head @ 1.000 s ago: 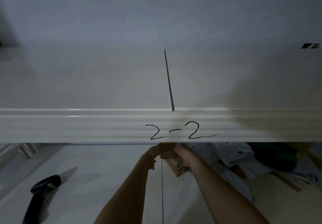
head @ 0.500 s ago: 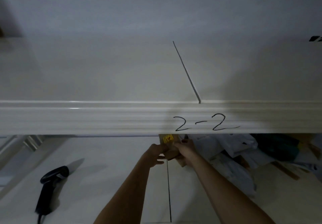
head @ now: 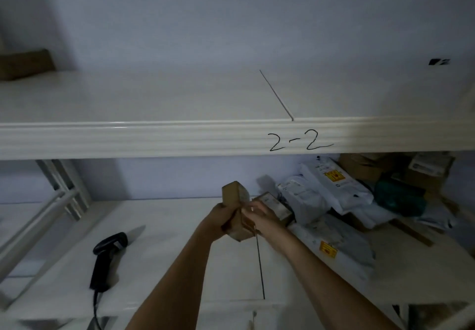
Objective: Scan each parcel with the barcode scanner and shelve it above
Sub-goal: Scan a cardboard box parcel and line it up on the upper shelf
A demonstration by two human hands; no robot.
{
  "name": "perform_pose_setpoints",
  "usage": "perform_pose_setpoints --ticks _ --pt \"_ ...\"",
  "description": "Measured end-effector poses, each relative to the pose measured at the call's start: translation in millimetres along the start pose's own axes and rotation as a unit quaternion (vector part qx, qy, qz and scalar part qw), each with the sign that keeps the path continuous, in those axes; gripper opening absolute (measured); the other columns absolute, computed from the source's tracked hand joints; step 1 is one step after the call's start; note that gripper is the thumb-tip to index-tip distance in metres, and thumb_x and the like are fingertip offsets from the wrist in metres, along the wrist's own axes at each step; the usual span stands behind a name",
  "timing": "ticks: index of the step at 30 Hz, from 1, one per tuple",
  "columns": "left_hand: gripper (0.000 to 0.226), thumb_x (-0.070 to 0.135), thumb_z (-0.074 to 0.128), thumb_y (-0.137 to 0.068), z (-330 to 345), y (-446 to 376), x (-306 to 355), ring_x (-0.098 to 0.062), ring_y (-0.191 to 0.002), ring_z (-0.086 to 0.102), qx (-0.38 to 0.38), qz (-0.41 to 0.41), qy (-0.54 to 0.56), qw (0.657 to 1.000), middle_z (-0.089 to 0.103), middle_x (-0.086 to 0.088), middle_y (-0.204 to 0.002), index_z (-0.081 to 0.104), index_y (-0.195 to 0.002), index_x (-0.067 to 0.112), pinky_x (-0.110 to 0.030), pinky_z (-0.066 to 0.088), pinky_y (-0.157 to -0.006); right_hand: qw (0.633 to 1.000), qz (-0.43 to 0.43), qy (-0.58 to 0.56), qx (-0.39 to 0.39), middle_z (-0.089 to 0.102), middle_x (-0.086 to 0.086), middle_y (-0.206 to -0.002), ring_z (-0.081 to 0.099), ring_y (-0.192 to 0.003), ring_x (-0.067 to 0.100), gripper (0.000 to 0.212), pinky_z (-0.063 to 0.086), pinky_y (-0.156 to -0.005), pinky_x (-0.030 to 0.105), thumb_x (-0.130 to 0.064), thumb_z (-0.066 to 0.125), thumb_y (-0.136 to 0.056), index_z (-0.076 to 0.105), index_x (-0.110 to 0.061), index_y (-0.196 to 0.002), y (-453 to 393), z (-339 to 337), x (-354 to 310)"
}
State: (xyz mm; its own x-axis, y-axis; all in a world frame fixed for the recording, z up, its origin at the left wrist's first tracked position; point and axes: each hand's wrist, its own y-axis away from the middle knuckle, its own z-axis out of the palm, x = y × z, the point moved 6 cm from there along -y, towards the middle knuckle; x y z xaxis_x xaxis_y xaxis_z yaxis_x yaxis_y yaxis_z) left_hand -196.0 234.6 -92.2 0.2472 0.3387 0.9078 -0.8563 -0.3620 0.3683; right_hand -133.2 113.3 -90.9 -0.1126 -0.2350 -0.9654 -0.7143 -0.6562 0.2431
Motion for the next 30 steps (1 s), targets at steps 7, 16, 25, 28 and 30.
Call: perform_pose_setpoints --ticks 7,16,25,28,30 --pt "0.041 0.034 0.065 -0.089 -21 93 15 -0.031 -0.109 0.066 -0.032 -0.007 -0.121 0.992 0.07 -0.014 -0.115 0.063 -0.123 0.01 -0.045 0.055 -0.093 0.984 0.069 -0.152 -0.068 0.07 0.01 -0.122 0.069 -0.11 0.027 0.065 0.056 -0.094 0.053 -0.02 0.076 -0.088 0.041 -0.023 -0.143 61 21 1" --pt "0.036 0.033 0.064 -0.091 -67 178 5 -0.03 -0.108 0.067 0.019 0.019 -0.105 0.994 0.07 -0.013 -0.114 0.063 -0.122 0.016 -0.046 0.056 -0.092 0.979 0.054 -0.128 -0.149 0.077 0.007 -0.107 0.074 -0.101 0.023 0.036 0.058 -0.09 0.042 -0.027 0.076 -0.087 0.068 -0.014 -0.119 109 93 -15" --pt "0.029 0.028 0.065 -0.091 -161 222 -11 -0.023 -0.1 0.072 0.057 0.014 -0.082 0.995 0.074 -0.006 -0.107 0.066 -0.117 0.015 -0.036 0.059 -0.081 0.984 0.068 -0.063 -0.15 0.077 0.007 -0.106 0.074 -0.099 0.024 0.049 0.06 -0.084 0.042 -0.026 0.082 -0.081 0.062 -0.013 -0.124 115 184 -19" --pt "0.023 0.026 0.064 -0.092 -203 230 -19 -0.022 -0.098 0.072 0.077 0.003 -0.073 0.994 0.075 -0.005 -0.104 0.068 -0.112 0.016 -0.034 0.059 -0.079 0.986 0.083 -0.038 -0.138 0.076 0.009 -0.11 0.073 -0.102 0.026 0.055 0.059 -0.09 0.046 -0.027 0.082 -0.082 0.058 -0.013 -0.129 111 218 -16" --pt "0.024 0.027 0.064 -0.092 -231 232 -28 -0.026 -0.101 0.071 0.095 -0.003 -0.071 0.993 0.074 -0.008 -0.107 0.068 -0.112 0.014 -0.039 0.058 -0.085 0.989 0.085 -0.012 -0.123 0.076 0.008 -0.11 0.073 -0.101 0.025 0.053 0.058 -0.091 0.047 -0.027 0.082 -0.081 0.058 -0.014 -0.128 107 239 -14"
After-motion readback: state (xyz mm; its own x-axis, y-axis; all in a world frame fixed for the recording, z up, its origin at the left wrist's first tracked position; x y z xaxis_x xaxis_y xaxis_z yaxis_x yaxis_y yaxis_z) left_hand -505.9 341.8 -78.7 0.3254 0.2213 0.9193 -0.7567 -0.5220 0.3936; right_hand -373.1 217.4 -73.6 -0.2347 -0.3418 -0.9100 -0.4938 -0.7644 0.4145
